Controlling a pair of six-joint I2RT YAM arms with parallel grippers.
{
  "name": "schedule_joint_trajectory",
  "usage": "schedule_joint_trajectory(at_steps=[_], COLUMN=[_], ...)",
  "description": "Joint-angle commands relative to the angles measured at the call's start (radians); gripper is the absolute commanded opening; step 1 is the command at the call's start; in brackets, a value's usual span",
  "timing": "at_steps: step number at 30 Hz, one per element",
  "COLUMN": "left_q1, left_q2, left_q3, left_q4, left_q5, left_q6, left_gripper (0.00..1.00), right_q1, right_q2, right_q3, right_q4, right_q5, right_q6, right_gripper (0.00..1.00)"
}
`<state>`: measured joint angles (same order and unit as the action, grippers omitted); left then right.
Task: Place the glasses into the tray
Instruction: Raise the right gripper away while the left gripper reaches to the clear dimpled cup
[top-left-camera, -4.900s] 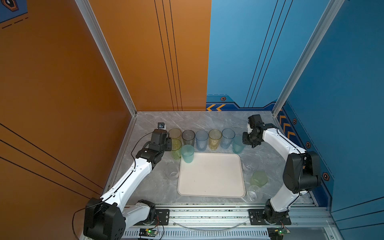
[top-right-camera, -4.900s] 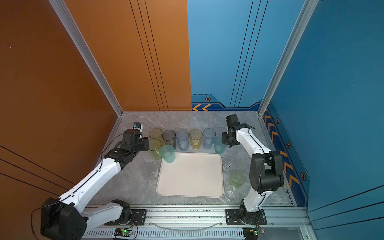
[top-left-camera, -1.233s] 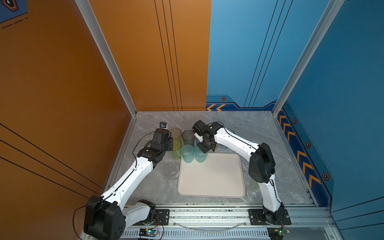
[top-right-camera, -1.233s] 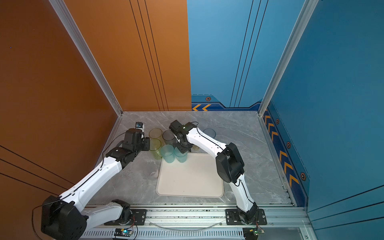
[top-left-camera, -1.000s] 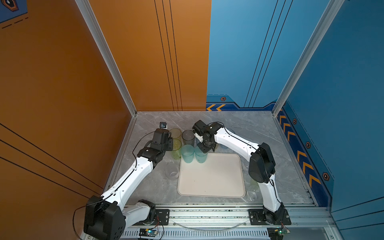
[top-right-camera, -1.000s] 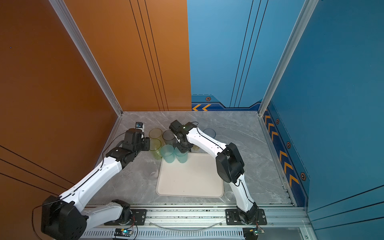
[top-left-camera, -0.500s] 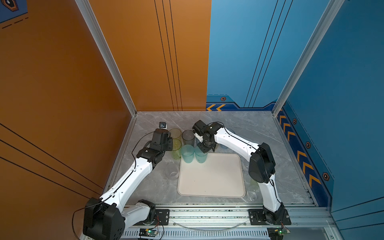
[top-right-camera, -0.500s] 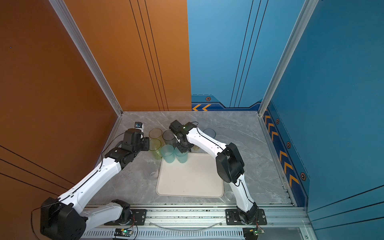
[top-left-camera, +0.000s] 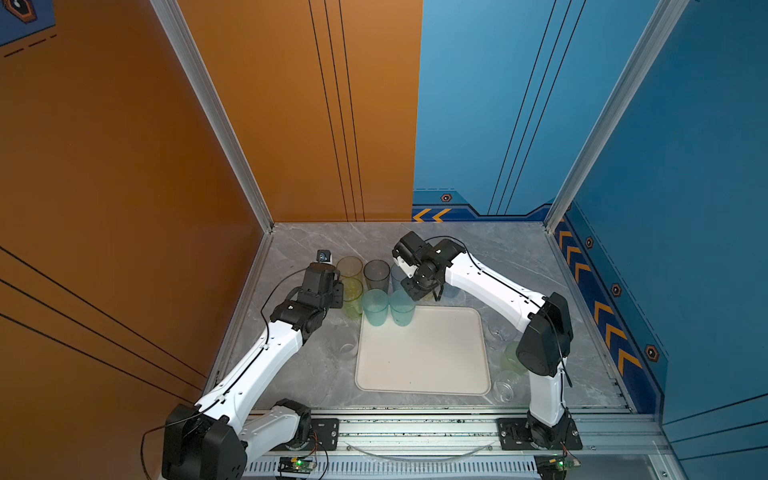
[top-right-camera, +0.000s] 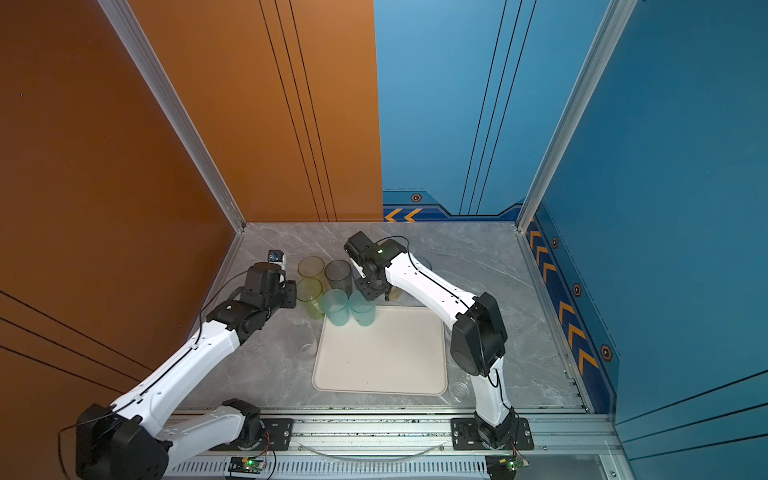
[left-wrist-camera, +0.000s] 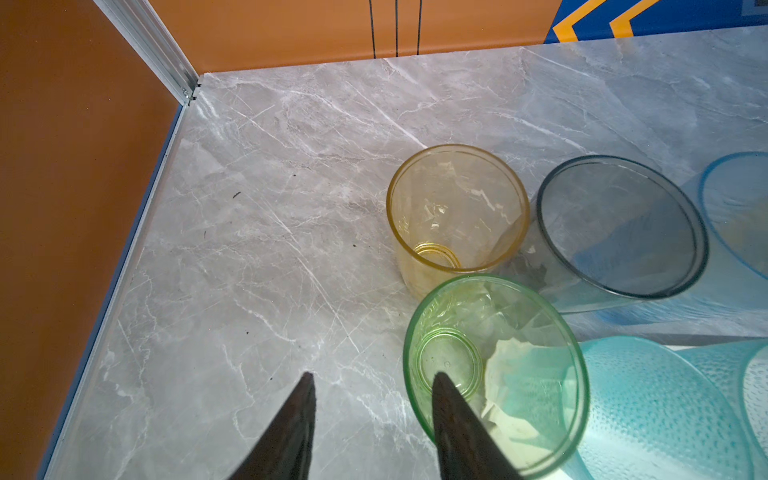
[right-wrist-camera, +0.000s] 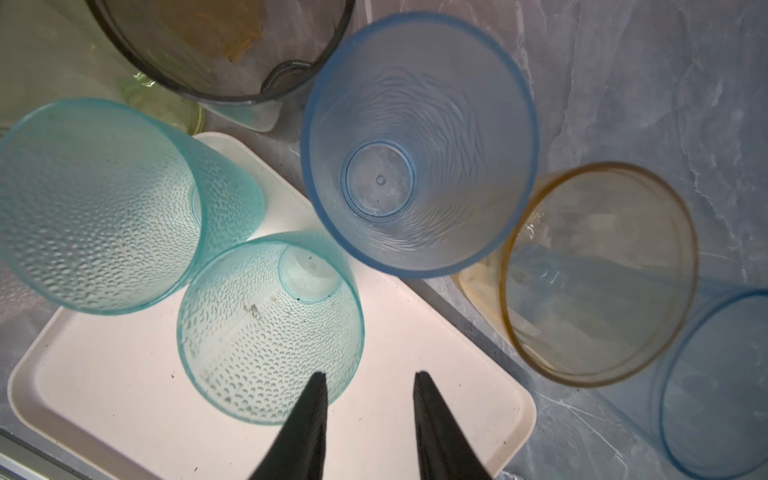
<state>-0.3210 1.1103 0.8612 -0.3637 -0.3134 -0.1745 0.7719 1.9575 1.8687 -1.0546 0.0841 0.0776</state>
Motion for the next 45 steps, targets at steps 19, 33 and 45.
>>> schedule_joint_trajectory(at_steps=[19, 33, 45], left_q1=[-0.145, -0.548, -0.583], left_q2=[-0.111, 0.16, -0.028], left_q3=[0.043, 0.232, 0.197], left_q4=[-0.221, -0.176, -0.498], left_q5=[-0.031, -0.032, -0.152], left_q6=[-0.091, -0.081, -0.324], left_gripper=[0.35, 0.34, 0.29], right_q1=[-0.288, -0.638, -0.616], right_q2=[-0.719, -0.834, -0.747], right_q3=[-0.599, -0.758, -0.704], right_q4=[0.076, 0.134, 0.239], right_q5=[0.03, -0.067, -0.217], right_q6=[0.181, 0.209, 0.169], right_gripper=[0.33, 0.37, 0.37])
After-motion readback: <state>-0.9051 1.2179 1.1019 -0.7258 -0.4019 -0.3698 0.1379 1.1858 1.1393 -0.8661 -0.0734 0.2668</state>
